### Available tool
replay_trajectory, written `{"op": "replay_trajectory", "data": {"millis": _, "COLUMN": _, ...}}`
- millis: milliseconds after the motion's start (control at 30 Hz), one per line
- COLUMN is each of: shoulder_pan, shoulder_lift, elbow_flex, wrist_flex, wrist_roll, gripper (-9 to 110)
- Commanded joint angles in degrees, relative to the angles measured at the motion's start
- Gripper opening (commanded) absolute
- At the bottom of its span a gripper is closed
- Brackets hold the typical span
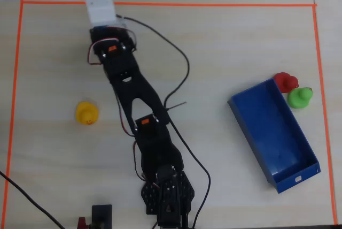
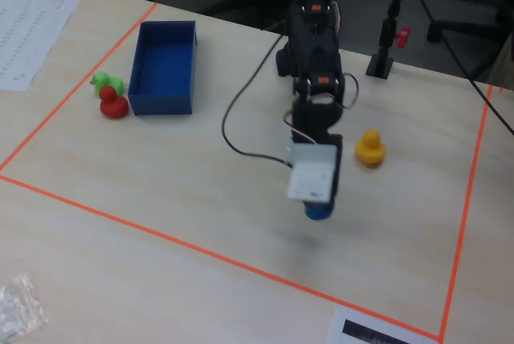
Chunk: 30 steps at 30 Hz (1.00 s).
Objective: Grasp blue duck and put it into box.
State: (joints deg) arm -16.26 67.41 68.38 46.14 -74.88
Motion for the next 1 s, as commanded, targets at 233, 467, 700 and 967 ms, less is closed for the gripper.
{"op": "replay_trajectory", "data": {"millis": 233, "shoulder_pan": 51.8, "shoulder_lift": 26.3, "elbow_flex": -5.0, "wrist_flex": 25.4, "wrist_roll": -9.0, "gripper": 0}}
{"op": "replay_trajectory", "data": {"millis": 467, "shoulder_pan": 78.2, "shoulder_lift": 18.8, "elbow_flex": -6.1, "wrist_flex": 22.2, "wrist_roll": -18.0, "gripper": 0}}
{"op": "replay_trajectory", "data": {"millis": 700, "shoulder_pan": 88.6, "shoulder_lift": 17.5, "elbow_flex": -4.8, "wrist_flex": 31.2, "wrist_roll": -21.2, "gripper": 0}}
{"op": "replay_trajectory", "data": {"millis": 967, "shoulder_pan": 92.5, "shoulder_lift": 19.9, "elbow_flex": 10.1, "wrist_flex": 25.6, "wrist_roll": -23.8, "gripper": 0}}
